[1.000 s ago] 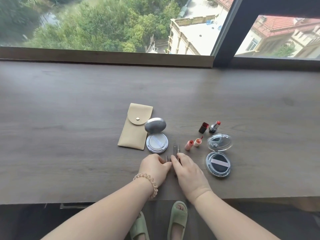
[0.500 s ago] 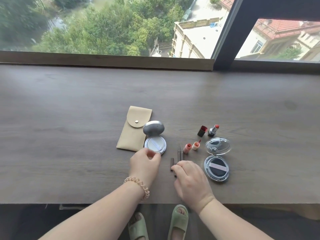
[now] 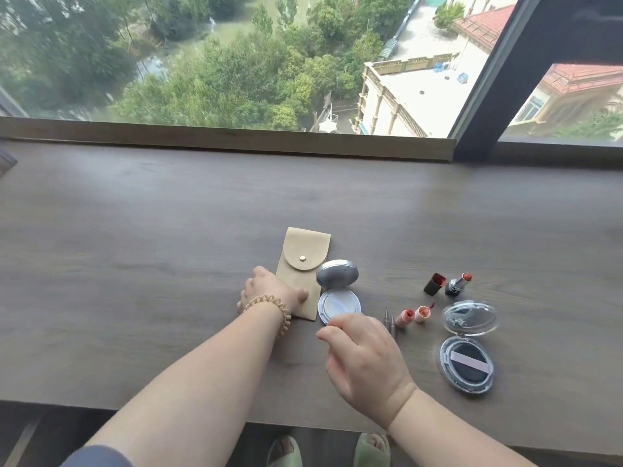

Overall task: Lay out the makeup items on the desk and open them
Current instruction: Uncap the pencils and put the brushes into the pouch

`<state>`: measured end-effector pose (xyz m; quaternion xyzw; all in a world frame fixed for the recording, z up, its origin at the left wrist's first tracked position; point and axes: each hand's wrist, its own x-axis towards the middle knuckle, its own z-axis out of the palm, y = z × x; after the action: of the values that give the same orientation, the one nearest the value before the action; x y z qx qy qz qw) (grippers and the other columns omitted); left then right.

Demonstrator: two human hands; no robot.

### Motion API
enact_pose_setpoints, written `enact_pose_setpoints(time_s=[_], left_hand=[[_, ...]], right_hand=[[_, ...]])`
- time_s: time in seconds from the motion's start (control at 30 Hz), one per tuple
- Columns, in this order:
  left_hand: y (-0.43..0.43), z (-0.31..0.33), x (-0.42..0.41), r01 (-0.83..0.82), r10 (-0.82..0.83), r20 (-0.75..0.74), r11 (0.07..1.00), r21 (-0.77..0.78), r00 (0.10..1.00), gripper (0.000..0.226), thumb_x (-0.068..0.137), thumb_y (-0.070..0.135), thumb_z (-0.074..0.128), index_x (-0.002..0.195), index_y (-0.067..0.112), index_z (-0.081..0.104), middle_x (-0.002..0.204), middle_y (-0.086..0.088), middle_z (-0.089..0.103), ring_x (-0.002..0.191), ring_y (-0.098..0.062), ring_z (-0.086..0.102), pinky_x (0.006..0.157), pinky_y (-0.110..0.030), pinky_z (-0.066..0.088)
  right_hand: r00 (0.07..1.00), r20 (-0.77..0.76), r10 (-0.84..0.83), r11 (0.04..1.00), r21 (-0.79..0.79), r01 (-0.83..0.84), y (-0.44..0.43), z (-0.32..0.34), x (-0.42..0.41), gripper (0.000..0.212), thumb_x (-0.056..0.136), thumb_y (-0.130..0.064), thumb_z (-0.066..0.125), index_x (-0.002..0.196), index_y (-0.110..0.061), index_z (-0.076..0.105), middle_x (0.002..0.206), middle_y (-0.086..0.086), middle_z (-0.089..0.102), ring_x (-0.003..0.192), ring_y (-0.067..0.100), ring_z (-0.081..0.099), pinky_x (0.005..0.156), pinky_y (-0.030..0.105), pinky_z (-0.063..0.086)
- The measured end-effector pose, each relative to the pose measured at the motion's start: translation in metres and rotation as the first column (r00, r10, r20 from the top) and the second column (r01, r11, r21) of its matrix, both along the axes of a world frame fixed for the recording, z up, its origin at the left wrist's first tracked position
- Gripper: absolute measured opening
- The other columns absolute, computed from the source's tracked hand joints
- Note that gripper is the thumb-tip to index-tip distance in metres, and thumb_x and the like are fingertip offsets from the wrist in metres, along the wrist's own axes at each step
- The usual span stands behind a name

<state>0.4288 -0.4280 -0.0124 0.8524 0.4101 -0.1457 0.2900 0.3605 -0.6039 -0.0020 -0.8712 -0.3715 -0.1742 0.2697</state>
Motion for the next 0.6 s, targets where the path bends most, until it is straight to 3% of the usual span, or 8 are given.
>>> enact_pose_setpoints(time_s=[0.1, 0.27, 0.33, 0.4, 0.5, 0.6], left_hand=[[0.012, -0.002, 0.003, -0.015, 0.017, 0.020, 0.995, -0.095, 1.000, 0.066, 0.055, 0.041, 0.082, 0.107, 0.012, 0.052, 0.111, -0.005, 0.063, 0.107, -0.028, 0.059, 0.093, -0.040, 0.046], [0.026, 0.023, -0.005, -0.027, 0.114, 0.220, 0.932, -0.361, 0.969, 0.016, 0.072, 0.014, 0.074, 0.073, 0.011, 0.058, 0.080, -0.007, 0.065, 0.076, -0.023, 0.060, 0.069, -0.028, 0.047], [0.029, 0.048, -0.016, -0.021, 0.234, 0.290, 0.809, -0.587, 0.928, 0.011, 0.077, 0.004, 0.068, 0.080, 0.009, 0.059, 0.082, -0.010, 0.065, 0.075, -0.024, 0.060, 0.067, -0.031, 0.050], [0.031, 0.080, -0.034, 0.066, 0.282, 0.321, 0.650, -0.757, 0.904, 0.018, 0.079, -0.001, 0.066, 0.094, 0.005, 0.060, 0.088, -0.011, 0.068, 0.074, -0.022, 0.064, 0.060, -0.029, 0.053], [0.032, 0.119, -0.057, 0.258, 0.218, 0.415, 0.514, -0.818, 0.883, 0.039, 0.065, 0.004, 0.069, 0.103, 0.001, 0.062, 0.092, -0.014, 0.072, 0.077, -0.023, 0.070, 0.057, -0.029, 0.054], [0.031, 0.152, -0.061, 0.399, 0.189, 0.499, 0.398, -0.826, 0.846, 0.040, 0.065, 0.003, 0.068, 0.104, 0.003, 0.064, 0.094, -0.014, 0.073, 0.080, -0.023, 0.070, 0.062, -0.029, 0.056]], right_hand=[[1.000, -0.011, -0.009, 1.000, 0.017, 0.009, 0.005, 0.010, 0.009, 0.028, 0.068, -0.012, 0.055, 0.095, -0.016, 0.059, 0.090, 0.004, 0.064, 0.081, 0.023, 0.058, 0.067, 0.033, 0.042], [0.992, -0.114, -0.045, 0.998, 0.048, 0.051, 0.016, 0.036, 0.028, 0.025, 0.075, -0.019, 0.054, 0.100, -0.020, 0.057, 0.096, 0.003, 0.062, 0.088, 0.023, 0.059, 0.071, 0.035, 0.044], [0.978, -0.181, -0.102, 0.992, 0.051, 0.113, 0.021, 0.051, 0.040, 0.030, 0.080, -0.031, 0.053, 0.108, -0.021, 0.059, 0.105, 0.001, 0.061, 0.096, 0.021, 0.059, 0.077, 0.034, 0.046], [0.961, -0.241, -0.135, 0.989, 0.019, 0.144, 0.026, 0.067, 0.053, 0.050, 0.082, -0.047, 0.051, 0.123, -0.020, 0.056, 0.120, 0.001, 0.058, 0.111, 0.020, 0.054, 0.089, 0.033, 0.043], [0.942, -0.308, -0.132, 0.991, -0.014, 0.134, 0.036, 0.092, 0.067, 0.075, 0.075, -0.064, 0.049, 0.138, -0.023, 0.045, 0.143, -0.001, 0.044, 0.132, 0.016, 0.037, 0.105, 0.034, 0.031], [0.959, -0.255, -0.123, 0.990, 0.034, 0.136, 0.038, 0.121, 0.074, 0.069, 0.073, -0.061, 0.050, 0.129, -0.022, 0.055, 0.138, 0.003, 0.051, 0.129, 0.020, 0.043, 0.105, 0.036, 0.031]])
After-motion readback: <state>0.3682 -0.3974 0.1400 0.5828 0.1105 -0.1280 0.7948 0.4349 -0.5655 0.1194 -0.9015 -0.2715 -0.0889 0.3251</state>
